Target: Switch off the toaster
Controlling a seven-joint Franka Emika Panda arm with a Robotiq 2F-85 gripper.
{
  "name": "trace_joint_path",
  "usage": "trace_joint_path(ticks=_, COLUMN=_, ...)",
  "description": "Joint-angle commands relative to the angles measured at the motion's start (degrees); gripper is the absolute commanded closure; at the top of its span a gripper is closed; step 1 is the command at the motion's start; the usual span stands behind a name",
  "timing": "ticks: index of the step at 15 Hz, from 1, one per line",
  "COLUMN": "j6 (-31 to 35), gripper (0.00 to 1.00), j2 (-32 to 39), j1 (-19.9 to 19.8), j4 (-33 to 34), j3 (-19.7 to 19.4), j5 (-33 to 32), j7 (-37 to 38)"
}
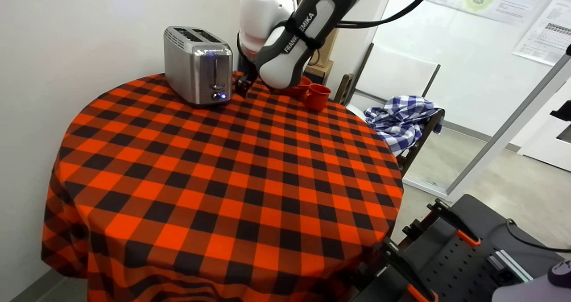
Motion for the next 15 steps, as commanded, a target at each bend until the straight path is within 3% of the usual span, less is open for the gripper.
trace_joint_path(ticks=1, j6=1.3, gripper=0.00, j2=3.8, j1=-1.1, j4=4.8, j3=0.6, j5=1.1, j7=-1.4)
trace_joint_path(ticks=15, j6=1.9, gripper=0.00, j2=11.3, j1=-0.9, j4=14.0, j3=-0.5, j5=7.0, j7=2.8)
